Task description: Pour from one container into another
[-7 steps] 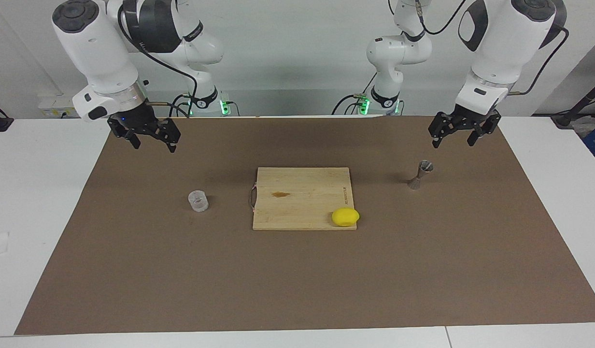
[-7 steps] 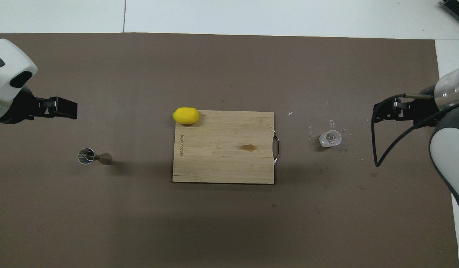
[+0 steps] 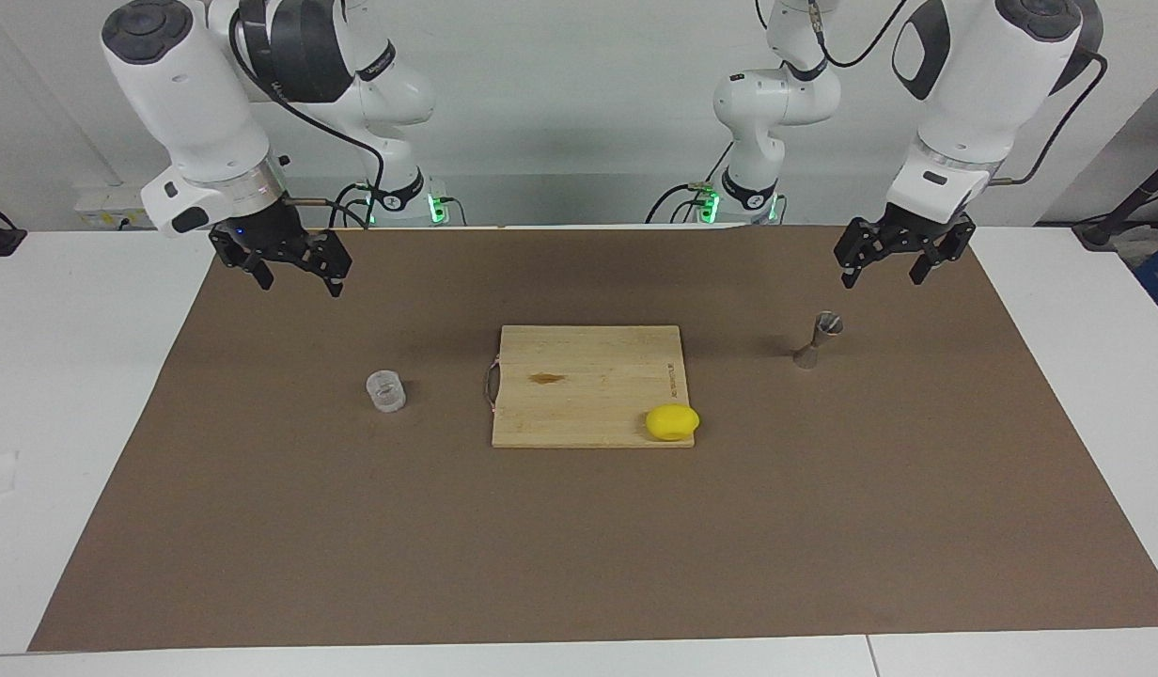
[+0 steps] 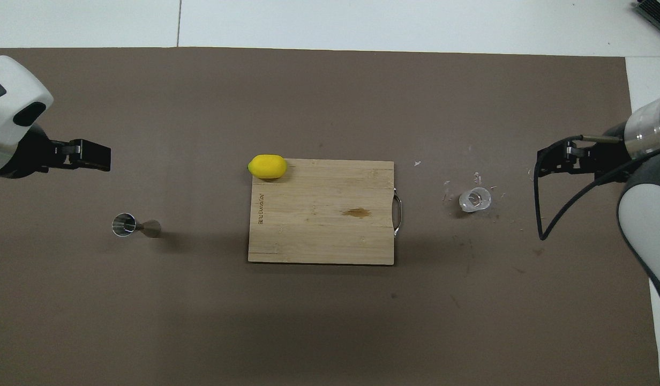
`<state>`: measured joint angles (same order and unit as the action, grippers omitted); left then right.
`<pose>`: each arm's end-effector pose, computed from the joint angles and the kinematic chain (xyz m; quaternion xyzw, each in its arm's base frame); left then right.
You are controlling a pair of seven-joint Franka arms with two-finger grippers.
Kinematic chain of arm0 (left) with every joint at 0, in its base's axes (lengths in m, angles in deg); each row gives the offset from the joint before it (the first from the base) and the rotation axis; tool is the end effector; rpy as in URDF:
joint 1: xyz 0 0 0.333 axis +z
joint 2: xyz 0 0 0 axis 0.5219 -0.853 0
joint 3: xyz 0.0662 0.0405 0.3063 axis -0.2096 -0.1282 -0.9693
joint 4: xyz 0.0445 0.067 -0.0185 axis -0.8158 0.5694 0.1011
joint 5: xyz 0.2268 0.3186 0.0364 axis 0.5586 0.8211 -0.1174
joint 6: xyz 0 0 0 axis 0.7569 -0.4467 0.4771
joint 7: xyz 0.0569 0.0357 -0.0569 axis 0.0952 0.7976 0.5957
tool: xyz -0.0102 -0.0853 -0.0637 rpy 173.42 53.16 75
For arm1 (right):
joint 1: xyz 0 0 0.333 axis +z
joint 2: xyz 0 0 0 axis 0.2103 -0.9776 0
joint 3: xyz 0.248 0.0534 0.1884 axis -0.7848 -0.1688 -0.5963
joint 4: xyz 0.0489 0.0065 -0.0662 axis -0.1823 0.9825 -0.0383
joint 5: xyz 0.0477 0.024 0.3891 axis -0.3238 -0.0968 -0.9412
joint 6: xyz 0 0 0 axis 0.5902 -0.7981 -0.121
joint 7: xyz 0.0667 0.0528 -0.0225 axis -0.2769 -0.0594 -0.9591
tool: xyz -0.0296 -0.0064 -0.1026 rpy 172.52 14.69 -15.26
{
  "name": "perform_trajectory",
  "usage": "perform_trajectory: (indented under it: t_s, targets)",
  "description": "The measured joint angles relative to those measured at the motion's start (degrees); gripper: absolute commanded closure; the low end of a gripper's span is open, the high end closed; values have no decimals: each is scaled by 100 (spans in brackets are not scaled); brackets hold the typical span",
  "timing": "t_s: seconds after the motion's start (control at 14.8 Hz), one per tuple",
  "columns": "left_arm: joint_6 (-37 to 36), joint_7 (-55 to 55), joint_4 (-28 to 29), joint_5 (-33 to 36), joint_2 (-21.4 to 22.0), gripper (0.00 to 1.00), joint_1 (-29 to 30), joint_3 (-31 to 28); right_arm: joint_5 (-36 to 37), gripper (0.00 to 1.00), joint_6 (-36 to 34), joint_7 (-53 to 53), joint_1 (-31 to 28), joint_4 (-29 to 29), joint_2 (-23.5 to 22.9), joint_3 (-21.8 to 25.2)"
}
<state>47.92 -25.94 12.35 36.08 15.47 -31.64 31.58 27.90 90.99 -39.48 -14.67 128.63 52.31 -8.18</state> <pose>0.5550 -0.0709 0.5986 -0.9993 0.0179 -0.0310 0.0111 0.5637 0.0276 0.5804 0.9967 -0.0807 -0.0117 0.0043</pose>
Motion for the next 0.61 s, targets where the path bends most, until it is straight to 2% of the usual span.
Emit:
perform_trajectory:
  t_s: [0.61]
  targets:
    - [38, 0, 0, 0, 0, 0, 0, -15, 0, 0, 0, 0, 0, 0, 0, 0]
